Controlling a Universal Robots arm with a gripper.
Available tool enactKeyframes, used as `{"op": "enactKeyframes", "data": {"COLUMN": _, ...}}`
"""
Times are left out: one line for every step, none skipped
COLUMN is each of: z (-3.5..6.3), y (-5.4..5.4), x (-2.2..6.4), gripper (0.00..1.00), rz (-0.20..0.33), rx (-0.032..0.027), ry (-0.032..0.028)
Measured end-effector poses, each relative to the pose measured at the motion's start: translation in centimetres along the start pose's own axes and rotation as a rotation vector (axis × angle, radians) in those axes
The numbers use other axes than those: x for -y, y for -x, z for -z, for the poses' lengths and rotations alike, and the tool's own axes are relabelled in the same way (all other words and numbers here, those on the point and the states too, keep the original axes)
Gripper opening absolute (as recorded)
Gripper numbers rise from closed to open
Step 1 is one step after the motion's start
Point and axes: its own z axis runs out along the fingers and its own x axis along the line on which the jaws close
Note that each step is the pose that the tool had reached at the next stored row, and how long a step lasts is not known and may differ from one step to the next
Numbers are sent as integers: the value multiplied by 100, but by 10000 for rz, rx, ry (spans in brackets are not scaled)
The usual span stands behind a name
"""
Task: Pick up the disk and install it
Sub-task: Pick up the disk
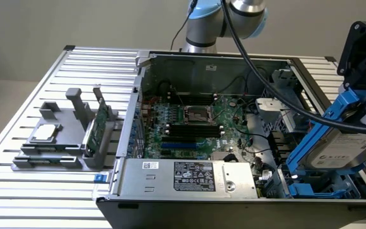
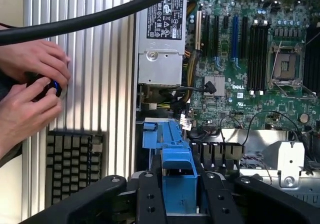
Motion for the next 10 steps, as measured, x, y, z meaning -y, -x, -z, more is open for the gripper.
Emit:
{"op": "enactKeyframes", "data": {"z": -3, "y": 2, "x": 4, "gripper": 33, "rz": 0, "rx": 1, "ry": 0}}
{"op": "enactKeyframes", "data": {"z": -3, "y": 2, "x": 8, "gripper": 33, "rz": 1, "rx": -1, "ry": 0}}
{"op": "enactKeyframes", "data": {"z": -2, "y": 2, "x": 8, "gripper": 33, "rz": 0, "rx": -1, "ry": 0}}
{"op": "enactKeyframes", "data": {"z": -2, "y": 2, "x": 8, "gripper": 33, "rz": -1, "rx": -1, "ry": 0}}
{"op": "enactKeyframes", "data": {"z": -2, "y": 2, "x": 8, "gripper": 33, "rz": -1, "rx": -2, "ry": 0}}
{"op": "enactKeyframes", "data": {"z": -2, "y": 2, "x": 8, "gripper": 33, "rz": -1, "rx": -2, "ry": 0}}
{"op": "enactKeyframes", "data": {"z": -4, "y": 2, "x": 9, "gripper": 33, "rz": 0, "rx": -1, "ry": 0}}
{"op": "enactKeyframes", "data": {"z": -5, "y": 2, "x": 10, "gripper": 33, "rz": 0, "rx": -3, "ry": 0}}
{"op": "enactKeyframes", "data": {"z": -11, "y": 3, "x": 11, "gripper": 33, "rz": 0, "rx": 0, "ry": 0}}
{"op": "enactKeyframes", "data": {"z": -17, "y": 3, "x": 15, "gripper": 33, "rz": 0, "rx": -1, "ry": 0}}
